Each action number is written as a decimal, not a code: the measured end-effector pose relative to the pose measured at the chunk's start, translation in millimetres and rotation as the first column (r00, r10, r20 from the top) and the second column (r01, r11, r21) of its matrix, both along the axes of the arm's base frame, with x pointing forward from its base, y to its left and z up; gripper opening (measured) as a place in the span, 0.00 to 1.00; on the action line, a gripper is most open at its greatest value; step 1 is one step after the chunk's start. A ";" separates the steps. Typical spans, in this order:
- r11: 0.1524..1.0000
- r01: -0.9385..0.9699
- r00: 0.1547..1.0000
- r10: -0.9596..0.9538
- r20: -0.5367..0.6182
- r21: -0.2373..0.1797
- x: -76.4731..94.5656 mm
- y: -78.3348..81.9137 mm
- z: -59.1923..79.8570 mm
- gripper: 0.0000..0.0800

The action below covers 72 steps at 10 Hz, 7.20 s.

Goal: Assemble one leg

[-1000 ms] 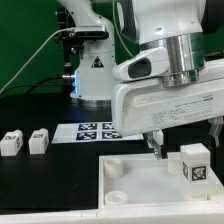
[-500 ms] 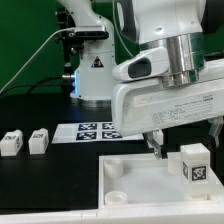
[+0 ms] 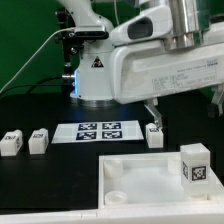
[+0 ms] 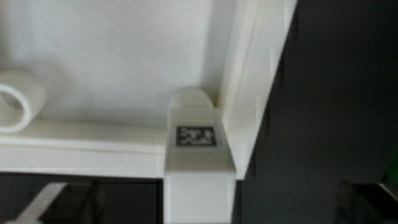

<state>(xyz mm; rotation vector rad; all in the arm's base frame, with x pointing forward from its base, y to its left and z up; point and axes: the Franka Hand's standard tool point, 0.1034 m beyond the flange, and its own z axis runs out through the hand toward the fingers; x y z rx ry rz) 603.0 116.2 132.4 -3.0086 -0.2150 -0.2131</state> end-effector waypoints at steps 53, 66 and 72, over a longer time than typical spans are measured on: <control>0.808 0.586 0.801 -0.568 -0.189 0.052 31.2 -8.0 -53.5 0.37; 0.297 0.955 0.270 -0.895 -0.354 -0.022 19.4 1.5 -55.6 0.79; 0.826 0.561 0.809 -0.534 -0.247 0.050 15.1 -3.4 -57.9 0.81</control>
Offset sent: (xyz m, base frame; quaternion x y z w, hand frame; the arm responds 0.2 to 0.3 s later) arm 0.0427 -0.0171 -0.0156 -0.0422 -0.0457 0.0244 0.9978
